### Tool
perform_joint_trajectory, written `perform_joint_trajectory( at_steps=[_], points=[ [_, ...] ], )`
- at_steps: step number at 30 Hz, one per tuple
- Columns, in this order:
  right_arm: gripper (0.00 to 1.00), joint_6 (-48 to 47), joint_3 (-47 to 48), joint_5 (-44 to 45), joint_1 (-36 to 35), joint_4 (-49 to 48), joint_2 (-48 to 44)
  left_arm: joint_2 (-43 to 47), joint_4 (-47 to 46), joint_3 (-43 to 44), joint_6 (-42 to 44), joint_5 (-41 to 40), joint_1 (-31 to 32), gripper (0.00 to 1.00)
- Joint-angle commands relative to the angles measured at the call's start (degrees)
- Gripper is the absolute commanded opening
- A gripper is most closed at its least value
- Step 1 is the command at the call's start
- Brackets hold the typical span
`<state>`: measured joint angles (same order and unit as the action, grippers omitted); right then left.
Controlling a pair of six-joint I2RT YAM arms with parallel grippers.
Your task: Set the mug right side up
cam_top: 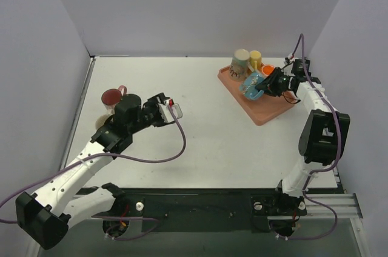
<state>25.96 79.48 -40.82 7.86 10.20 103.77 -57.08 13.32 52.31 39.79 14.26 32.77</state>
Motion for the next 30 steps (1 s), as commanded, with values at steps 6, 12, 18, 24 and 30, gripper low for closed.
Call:
perform_joint_trajectory(
  at_steps=[6, 12, 18, 24, 30],
  points=[
    [0.0, 15.88, -9.43, -4.45, -1.53, -8.27, -20.59, -2.32, -42.34, -16.87, 16.18, -4.06, 11.94, 0.67],
    [0.0, 17.37, -12.16, -1.81, -6.71, -4.32, -30.71, -12.51, -66.37, -22.17, 20.93, -8.46, 16.88, 0.71],
    [0.0, 22.03, -13.74, 1.35, -14.97, -4.4, -37.23, -15.96, -72.82, -21.29, 25.15, -6.09, 16.97, 0.82],
    [0.0, 23.44, -12.17, 4.78, -22.61, -4.84, -39.69, -16.48, -72.3, -20.67, 27.27, -7.14, 16.97, 0.83],
    [0.0, 25.02, -11.54, 5.22, -26.66, -6.05, -39.34, -17.36, -68.35, -17.95, 29.9, -10.13, 16.54, 0.81]
  ],
)
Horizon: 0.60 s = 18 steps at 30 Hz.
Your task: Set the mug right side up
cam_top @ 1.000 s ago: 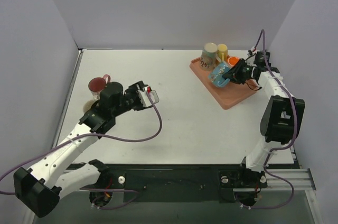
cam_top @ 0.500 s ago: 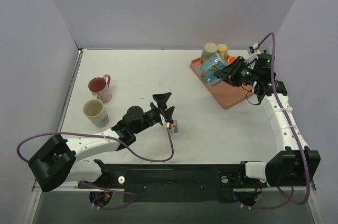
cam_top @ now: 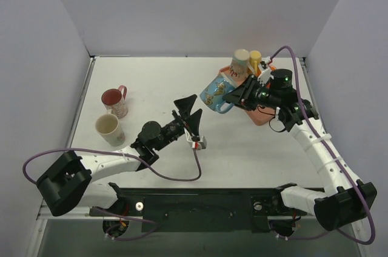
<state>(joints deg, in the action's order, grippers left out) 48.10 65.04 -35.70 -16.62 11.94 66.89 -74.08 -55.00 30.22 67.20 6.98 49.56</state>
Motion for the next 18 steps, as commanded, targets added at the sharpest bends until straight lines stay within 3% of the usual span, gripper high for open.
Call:
perform_joint_trajectory(
  at_steps=[1, 9, 10, 12, 13, 14, 15, 17, 18],
  points=[
    [0.0, 3.84, 2.73, 0.19, -2.8, -8.51, -2.3, -0.53, 0.24, 4.41, 3.02, -3.03, -0.43, 0.81],
    [0.0, 8.41, 2.38, -0.07, -7.72, -15.46, -1.15, -2.47, 2.36, 7.13, 4.17, -3.82, -3.15, 0.74],
    [0.0, 9.03, 2.12, -0.24, -7.9, -16.42, -0.98, -2.9, 1.83, 7.48, 4.78, -3.47, -3.33, 0.68],
    [0.0, 10.95, 0.89, -1.03, -8.43, -18.78, -0.36, -3.17, 0.87, 8.01, 5.13, -3.12, -3.77, 0.43],
    [0.0, 11.4, 0.62, -1.3, -8.51, -19.15, -0.27, -3.17, 0.69, 8.28, 5.13, -3.12, -4.12, 0.18],
    [0.0, 11.49, 0.1, -1.3, -8.51, -19.76, -0.19, -3.08, 0.51, 8.71, 5.13, -3.2, -4.12, 0.08],
    [0.0, 10.97, -0.08, -1.21, -8.51, -19.33, -0.01, -2.82, -0.01, 8.63, 5.05, -3.03, -4.21, 0.0],
    [0.0, 8.18, 0.0, -0.16, -8.43, -16.1, 0.08, -1.95, 0.42, 8.02, 4.87, -2.85, -3.77, 0.0],
    [0.05, 6.85, 0.96, 2.11, -8.43, -13.55, 0.51, -1.07, 0.86, 7.67, 4.78, -3.03, -3.51, 0.0]
  ],
)
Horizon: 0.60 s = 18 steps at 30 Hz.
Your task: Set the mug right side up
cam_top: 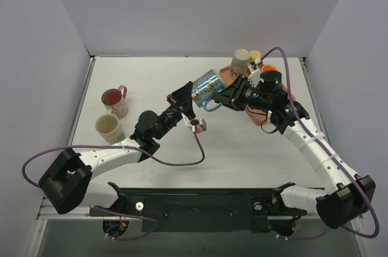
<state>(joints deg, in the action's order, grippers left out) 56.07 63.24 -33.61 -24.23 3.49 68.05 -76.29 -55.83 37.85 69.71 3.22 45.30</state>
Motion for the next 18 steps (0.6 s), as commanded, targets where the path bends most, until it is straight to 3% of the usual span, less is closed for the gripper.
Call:
perform_joint_trajectory(
  at_steps=[1, 4, 6, 7, 9, 11, 15, 16, 18],
  points=[
    [0.17, -4.45, 3.46, 0.81, -0.82, 0.67, -0.55, 1.67, 3.17, -0.4, 1.49, 0.04, 1.02, 0.0],
    [0.32, -12.37, 6.71, 5.2, -0.3, 9.07, 0.94, 5.35, 10.19, -0.58, -0.98, -2.78, 1.63, 0.0],
    [0.47, -13.97, 6.63, 6.01, 1.1, 11.45, 1.2, 8.16, 20.73, 0.99, -4.22, -6.38, 1.64, 0.0],
    [0.63, -13.97, 6.28, 5.83, 1.64, 11.72, 1.47, 9.57, 29.64, 2.83, -7.8, -7.43, 1.72, 0.0],
    [0.82, -14.23, 6.02, 5.39, 3.74, 12.59, 1.73, 11.24, 40.3, 5.73, -11.68, -8.93, 1.72, 0.0],
    [0.9, -15.2, 6.1, 5.48, 5.85, 13.82, 1.65, 11.78, 49.53, 8.37, -15.2, -10.25, 1.37, 0.0],
    [0.92, -19.06, 7.24, 7.06, 9.28, 17.78, 1.12, 7.94, 73.6, 17.86, -25.81, -10.96, -2.4, 0.0],
    [0.92, -20.9, 7.59, 7.85, 9.37, 19.09, 1.03, 5.91, 76.98, 23.1, -28.81, -10.61, -5.71, 0.0],
    [0.92, -23.01, 8.12, 8.64, 9.55, 20.32, 1.03, -1.2, 94.33, 33.1, -36.11, -7.47, -12.21, 0.0]
  ],
)
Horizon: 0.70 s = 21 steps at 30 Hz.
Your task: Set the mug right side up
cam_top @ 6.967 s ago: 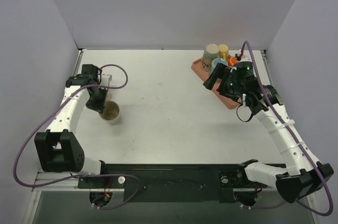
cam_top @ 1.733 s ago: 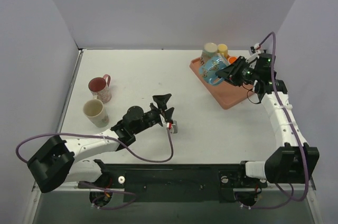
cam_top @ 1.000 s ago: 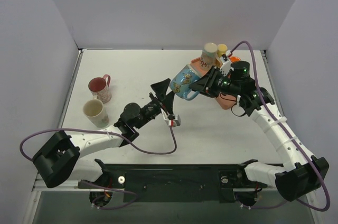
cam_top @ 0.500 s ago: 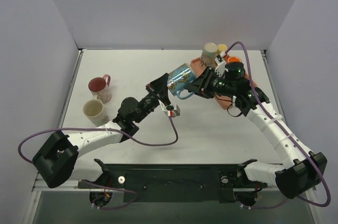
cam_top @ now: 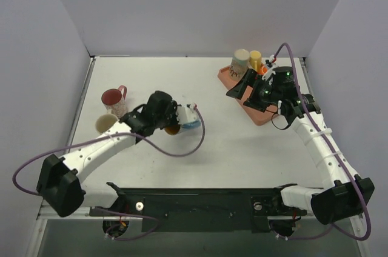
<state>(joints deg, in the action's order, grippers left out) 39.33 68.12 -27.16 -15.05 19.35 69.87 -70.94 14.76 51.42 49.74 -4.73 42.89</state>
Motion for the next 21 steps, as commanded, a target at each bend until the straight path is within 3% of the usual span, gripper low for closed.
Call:
perform_joint_trajectory(
  at_steps=[1, 4, 7, 11, 21],
  points=[
    [0.93, -6.89, 3.69, 2.2, 0.28, 4.9, -0.52, -12.06, 27.39, 23.42, -19.9, 1.82, -14.11, 0.0],
    [0.93, -8.83, 4.39, 2.37, 0.46, 6.83, -0.08, -21.07, 41.27, 36.61, -26.17, 8.47, -21.25, 0.0],
    [0.94, -9.71, 4.48, 2.9, 0.55, 7.1, -0.26, -28.18, 44.65, 41.48, -32.94, 11.76, -28.45, 0.0],
    [0.94, -10.59, 3.87, 3.69, 0.81, 7.8, -1.48, -35.49, 47.81, 49.01, -37.86, 11.24, -33.39, 0.0],
    [0.95, -11.64, 2.55, 6.59, 0.99, 10.35, -1.93, -45.07, 54.83, 58.69, -47.35, 5.8, -35.07, 0.0]
  ],
)
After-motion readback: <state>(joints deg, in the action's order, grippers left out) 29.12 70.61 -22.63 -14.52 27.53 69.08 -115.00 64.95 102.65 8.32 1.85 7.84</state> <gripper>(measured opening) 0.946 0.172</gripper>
